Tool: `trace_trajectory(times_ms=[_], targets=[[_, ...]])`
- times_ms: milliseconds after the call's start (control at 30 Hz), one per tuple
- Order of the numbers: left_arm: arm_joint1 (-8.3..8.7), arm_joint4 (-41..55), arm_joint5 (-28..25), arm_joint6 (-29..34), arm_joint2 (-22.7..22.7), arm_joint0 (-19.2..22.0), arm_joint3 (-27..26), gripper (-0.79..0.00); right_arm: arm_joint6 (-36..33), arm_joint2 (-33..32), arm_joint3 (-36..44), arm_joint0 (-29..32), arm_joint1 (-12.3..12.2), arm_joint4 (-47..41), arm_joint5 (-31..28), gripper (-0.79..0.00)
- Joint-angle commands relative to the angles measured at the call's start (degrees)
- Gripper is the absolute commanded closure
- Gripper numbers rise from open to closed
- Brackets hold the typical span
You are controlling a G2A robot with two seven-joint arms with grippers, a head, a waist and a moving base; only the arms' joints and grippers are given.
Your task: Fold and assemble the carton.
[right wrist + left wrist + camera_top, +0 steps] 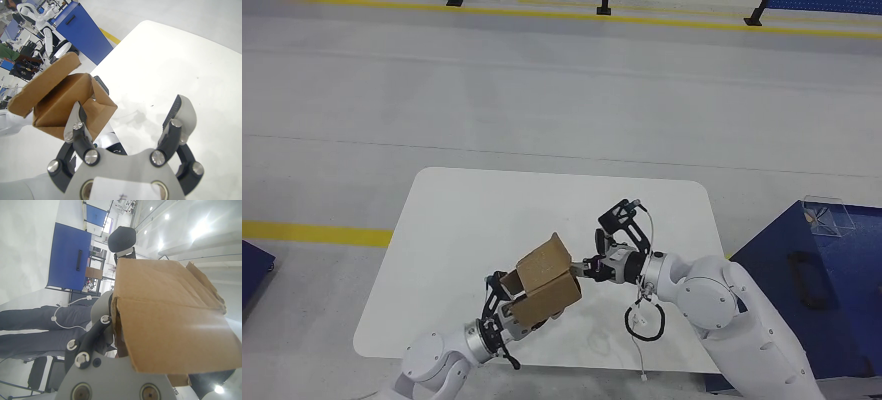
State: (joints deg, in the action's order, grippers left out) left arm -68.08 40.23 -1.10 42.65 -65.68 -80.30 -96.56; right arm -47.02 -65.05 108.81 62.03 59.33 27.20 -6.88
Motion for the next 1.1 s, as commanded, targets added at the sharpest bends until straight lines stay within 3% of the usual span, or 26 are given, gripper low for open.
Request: trace_trajectory(times_ms=[0, 500, 733, 900, 1067], targets=[[0.02, 0.5, 0.2, 0.2, -0.2, 0.0, -0.1, 0.0, 0.1, -0.1, 0.0, 0.1, 0.0, -0.2, 0.0, -0.785], [-0.05, 3.9, 1.9, 1.6, -0.5, -0.5, -0.3, 0.0, 1.5, 0.5, -0.7, 0.8, 0.4, -1.3, 0.2, -0.785], [-0.01, 5.0, 2.8, 2.3, -0.8, -0.6, -0.4, 0.0, 3.4, -2.8, -0.2, 2.3, 0.2, -4.4, 0.0, -0.785], [0.05, 5.3, 2.9, 2.3, -1.2, -1.0, -0.4, 0.0, 0.7, -5.8, 0.0, 4.7, -0.4, -5.9, 0.2, -0.785], [0.04, 5.1, 3.4, 2.3, -1.0, -1.0, -0.4, 0.0, -0.4, -4.1, -0.9, 5.1, -0.3, -5.4, -0.1, -0.785]])
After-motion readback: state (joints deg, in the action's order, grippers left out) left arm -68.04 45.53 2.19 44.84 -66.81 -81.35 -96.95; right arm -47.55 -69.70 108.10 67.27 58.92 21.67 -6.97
